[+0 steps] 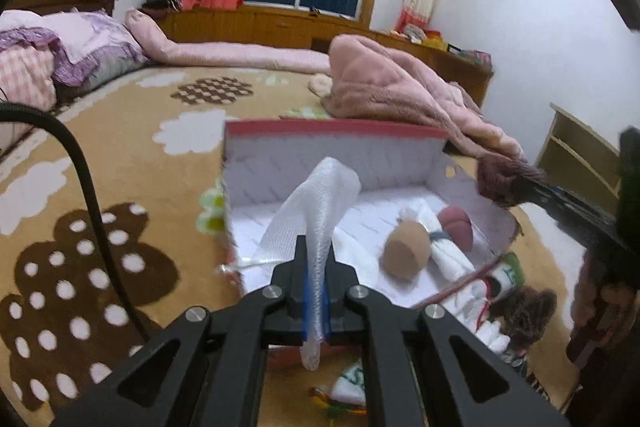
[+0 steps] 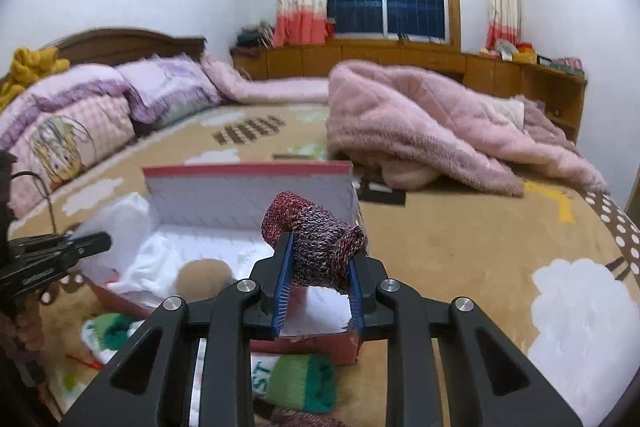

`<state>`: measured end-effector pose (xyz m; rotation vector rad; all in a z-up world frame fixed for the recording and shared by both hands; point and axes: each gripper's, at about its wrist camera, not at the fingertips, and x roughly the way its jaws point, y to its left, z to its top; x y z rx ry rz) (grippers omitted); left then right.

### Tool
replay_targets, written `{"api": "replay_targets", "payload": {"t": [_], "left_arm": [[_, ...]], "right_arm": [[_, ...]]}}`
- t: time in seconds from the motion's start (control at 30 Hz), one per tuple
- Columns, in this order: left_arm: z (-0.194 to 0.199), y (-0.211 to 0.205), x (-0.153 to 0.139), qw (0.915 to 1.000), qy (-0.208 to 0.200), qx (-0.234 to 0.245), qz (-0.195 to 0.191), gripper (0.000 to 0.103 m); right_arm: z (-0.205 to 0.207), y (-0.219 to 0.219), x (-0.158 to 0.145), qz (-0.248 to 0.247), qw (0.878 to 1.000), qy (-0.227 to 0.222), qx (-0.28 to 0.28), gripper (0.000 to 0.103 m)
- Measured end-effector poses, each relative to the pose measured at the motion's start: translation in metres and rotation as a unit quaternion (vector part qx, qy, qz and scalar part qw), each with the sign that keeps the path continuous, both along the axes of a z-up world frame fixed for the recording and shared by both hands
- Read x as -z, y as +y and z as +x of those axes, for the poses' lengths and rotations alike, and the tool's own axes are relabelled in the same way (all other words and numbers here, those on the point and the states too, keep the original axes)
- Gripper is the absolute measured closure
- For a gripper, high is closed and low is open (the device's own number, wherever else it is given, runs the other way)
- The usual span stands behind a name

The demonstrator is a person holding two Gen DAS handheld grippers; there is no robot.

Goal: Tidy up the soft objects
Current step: 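Carry the maroon sock and the mesh bag over the shoebox with both grippers, then lower the maroon sock and mesh bag into the box and open both grippers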

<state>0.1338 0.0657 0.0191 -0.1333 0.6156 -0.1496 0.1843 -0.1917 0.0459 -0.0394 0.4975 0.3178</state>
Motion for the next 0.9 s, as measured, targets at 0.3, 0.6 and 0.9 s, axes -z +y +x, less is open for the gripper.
{"api": "replay_targets", "payload": {"t": [0.3,0.6,0.9], "left_arm": [[0.02,-0.013,0.023,0.9963,0.068,-0.013,0.05,0.099],[0.021,-0.015,0.028,0.9955,0.069,-0.008,0.065,0.098],[0.018,-0.016,0.029,0.9957,0.058,-0.011,0.071,0.098]], "right_arm": [[0.028,0.018,0.035,-0.075,0.994,0.073,0.03,0.077],[0.028,0.027,0.048,-0.115,0.99,0.08,0.027,0.075],[0.025,0.027,0.049,-0.123,0.989,0.081,0.02,0.074]]}}
